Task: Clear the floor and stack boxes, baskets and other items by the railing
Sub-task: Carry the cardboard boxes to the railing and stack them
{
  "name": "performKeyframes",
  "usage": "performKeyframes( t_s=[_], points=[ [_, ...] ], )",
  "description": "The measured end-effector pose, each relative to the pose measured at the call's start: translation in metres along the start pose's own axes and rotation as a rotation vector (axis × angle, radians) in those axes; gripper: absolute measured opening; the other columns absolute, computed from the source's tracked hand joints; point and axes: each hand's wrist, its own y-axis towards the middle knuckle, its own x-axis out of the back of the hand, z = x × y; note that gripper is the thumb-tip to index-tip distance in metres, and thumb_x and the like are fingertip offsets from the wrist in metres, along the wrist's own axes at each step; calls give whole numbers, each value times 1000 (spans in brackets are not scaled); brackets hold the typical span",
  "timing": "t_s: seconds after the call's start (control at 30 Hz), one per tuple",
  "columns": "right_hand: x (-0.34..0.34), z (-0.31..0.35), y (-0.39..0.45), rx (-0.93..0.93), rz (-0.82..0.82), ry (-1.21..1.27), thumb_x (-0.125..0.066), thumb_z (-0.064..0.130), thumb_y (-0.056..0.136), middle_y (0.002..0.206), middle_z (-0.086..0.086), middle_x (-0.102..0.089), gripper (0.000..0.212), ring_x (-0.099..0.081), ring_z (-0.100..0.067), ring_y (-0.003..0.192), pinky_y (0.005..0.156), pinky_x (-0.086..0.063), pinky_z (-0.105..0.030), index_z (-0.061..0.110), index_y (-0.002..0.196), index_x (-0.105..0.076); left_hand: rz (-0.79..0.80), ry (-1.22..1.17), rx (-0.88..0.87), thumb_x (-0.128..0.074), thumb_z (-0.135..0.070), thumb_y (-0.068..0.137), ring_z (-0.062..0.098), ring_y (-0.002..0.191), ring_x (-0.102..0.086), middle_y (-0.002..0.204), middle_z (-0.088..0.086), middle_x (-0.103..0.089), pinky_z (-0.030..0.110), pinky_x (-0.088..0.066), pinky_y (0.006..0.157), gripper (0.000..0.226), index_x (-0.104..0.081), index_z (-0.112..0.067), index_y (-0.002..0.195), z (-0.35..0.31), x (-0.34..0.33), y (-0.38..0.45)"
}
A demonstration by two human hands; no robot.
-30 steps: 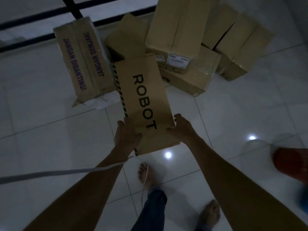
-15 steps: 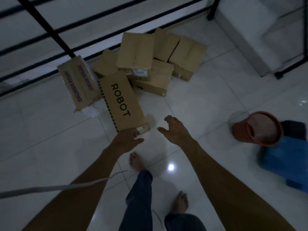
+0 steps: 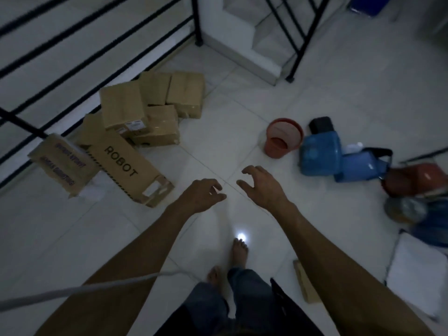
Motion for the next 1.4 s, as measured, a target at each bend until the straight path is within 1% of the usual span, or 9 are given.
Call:
performKeyframes(
  t_s=[0.1, 0.2, 0.33, 0.43, 0.7, 0.83, 1.03, 1.2, 1.4],
  points=[
    [18, -36, -54, -128, -87, -13, -55, 48, 97, 130, -5, -57, 43, -56, -23, 115, 92, -50, -39, 20, 129, -55, 94, 47, -76, -73, -43, 87, 12, 86, -64, 92, -3, -69, 17, -42, 63, 34, -67, -20, 111, -31, -34, -9],
    [25, -68, -111, -255, -146, -4, -55, 49, 97, 129, -5, -58, 43, -57, -23, 112, 91, -51, -38, 20, 128, -56, 141, 75, -149, -73, -39, 88, 14, 86, -62, 89, -3, -66, 22, -44, 67, 33, -67, -17, 112, -55, -67, -23],
    [24, -105, -191, -416, -246, 62, -59, 45, 96, 124, -9, -60, 40, -61, -26, 109, 87, -50, -35, 17, 125, -59, 232, 83, -178, -72, -42, 88, 20, 90, -64, 98, 4, -68, 26, -45, 74, 37, -67, -16, 114, -75, -115, -39],
    [16, -132, -250, -566, -284, 116, -60, 43, 96, 124, -9, -60, 39, -61, -26, 106, 80, -42, -29, 16, 125, -60, 302, 93, -182, -72, -44, 87, 24, 99, -66, 107, 9, -69, 31, -52, 81, 39, -66, -16, 114, -87, -156, -49],
    [-18, -209, -359, -872, -306, 280, -59, 45, 96, 125, -14, -61, 46, -59, -27, 110, 83, -38, -27, 11, 126, -59, 438, 167, -174, -66, -41, 90, 28, 104, -64, 112, 11, -69, 36, -52, 90, 36, -62, -15, 114, -119, -276, -66],
    [-41, -265, -382, -925, -290, 328, -60, 47, 95, 127, -13, -60, 48, -59, -27, 112, 87, -41, -29, 11, 126, -59, 347, 216, -149, -62, -43, 92, 28, 103, -63, 114, 10, -67, 35, -51, 86, 36, -60, -15, 115, -126, -358, -56],
    [-106, -407, -391, -981, -231, 373, -61, 47, 95, 130, -14, -58, 54, -58, -29, 117, 90, -41, -30, 7, 131, -55, 273, 158, -68, -59, -38, 94, 31, 100, -64, 111, 11, -66, 38, -54, 81, 37, -55, -10, 119, -126, -517, -11],
    [-193, -529, -373, -1020, -167, 399, -58, 50, 95, 129, -14, -57, 59, -56, -30, 117, 88, -42, -32, 5, 132, -51, 286, 165, -23, -57, -37, 93, 27, 96, -64, 113, 8, -64, 41, -57, 81, 40, -54, -10, 122, -89, -646, 45],
    [-297, -628, -345, -1134, -135, 511, -58, 51, 95, 131, -18, -55, 65, -54, -31, 118, 84, -40, -32, 0, 132, -45, 290, 214, 23, -58, -40, 94, 24, 99, -60, 118, 7, -60, 36, -52, 81, 48, -47, -10, 130, -35, -753, 117]
  ],
)
